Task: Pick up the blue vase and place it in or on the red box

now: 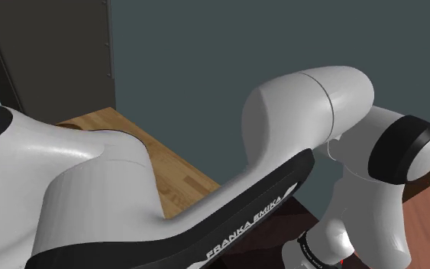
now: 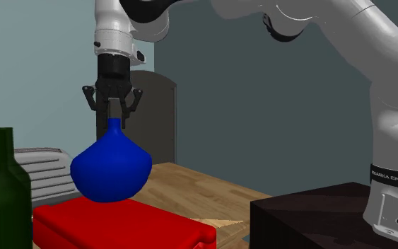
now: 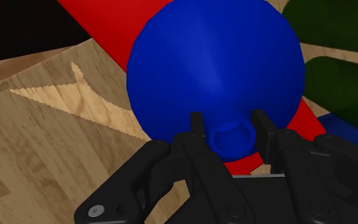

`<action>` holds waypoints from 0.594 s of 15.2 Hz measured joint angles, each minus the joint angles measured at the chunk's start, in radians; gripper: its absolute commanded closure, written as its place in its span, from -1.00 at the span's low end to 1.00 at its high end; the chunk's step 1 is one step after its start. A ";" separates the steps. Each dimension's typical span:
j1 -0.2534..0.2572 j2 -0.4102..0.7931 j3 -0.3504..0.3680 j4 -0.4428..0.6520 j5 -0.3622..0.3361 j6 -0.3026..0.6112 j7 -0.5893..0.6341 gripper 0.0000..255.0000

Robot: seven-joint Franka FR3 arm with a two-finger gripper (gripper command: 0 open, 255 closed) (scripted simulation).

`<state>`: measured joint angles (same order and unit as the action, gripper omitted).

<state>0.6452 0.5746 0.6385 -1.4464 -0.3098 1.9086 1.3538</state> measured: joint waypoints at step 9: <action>0.000 0.038 -0.018 -0.068 -0.026 0.100 0.014 1.00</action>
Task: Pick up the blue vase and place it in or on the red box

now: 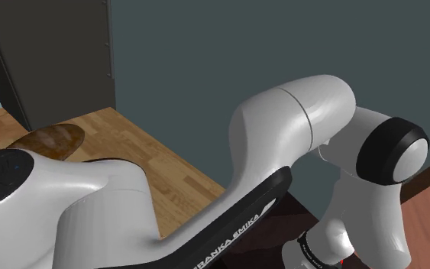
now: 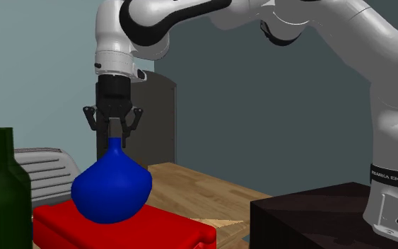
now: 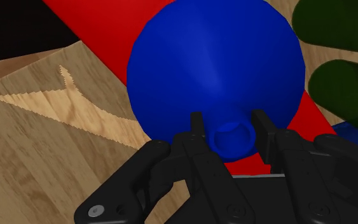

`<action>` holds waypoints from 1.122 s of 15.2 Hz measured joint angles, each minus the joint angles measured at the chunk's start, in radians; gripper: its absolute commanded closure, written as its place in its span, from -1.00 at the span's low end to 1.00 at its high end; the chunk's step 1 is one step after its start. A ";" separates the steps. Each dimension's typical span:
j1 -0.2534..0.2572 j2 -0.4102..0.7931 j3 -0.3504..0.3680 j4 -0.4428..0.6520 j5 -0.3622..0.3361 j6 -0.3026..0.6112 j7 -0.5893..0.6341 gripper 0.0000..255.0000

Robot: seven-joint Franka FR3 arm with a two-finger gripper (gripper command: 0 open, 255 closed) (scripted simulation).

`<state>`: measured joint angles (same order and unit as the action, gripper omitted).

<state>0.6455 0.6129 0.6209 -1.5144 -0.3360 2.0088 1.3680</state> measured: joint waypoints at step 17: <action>-0.003 -0.010 0.004 0.004 0.005 -0.011 -0.003 -1.00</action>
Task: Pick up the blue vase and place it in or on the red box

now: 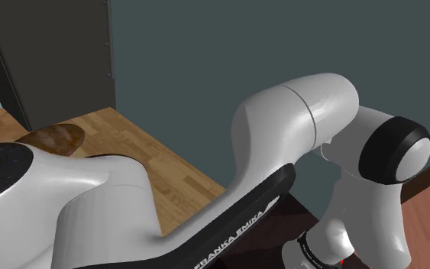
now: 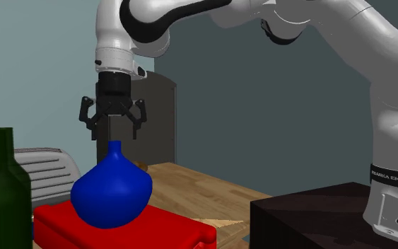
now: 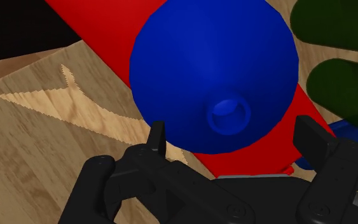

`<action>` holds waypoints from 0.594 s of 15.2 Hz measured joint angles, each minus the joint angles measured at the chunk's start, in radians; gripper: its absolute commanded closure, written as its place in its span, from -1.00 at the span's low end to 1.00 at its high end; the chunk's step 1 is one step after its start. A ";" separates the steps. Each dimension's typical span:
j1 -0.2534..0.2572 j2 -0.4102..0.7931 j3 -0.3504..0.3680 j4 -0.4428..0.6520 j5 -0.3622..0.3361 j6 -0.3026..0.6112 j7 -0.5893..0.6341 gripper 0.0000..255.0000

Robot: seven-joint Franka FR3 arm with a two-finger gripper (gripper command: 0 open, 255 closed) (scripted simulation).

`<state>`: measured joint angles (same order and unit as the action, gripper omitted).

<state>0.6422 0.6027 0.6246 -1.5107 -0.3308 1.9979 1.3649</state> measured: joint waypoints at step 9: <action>-0.002 -0.024 0.011 0.051 0.018 -0.072 -0.014 -1.00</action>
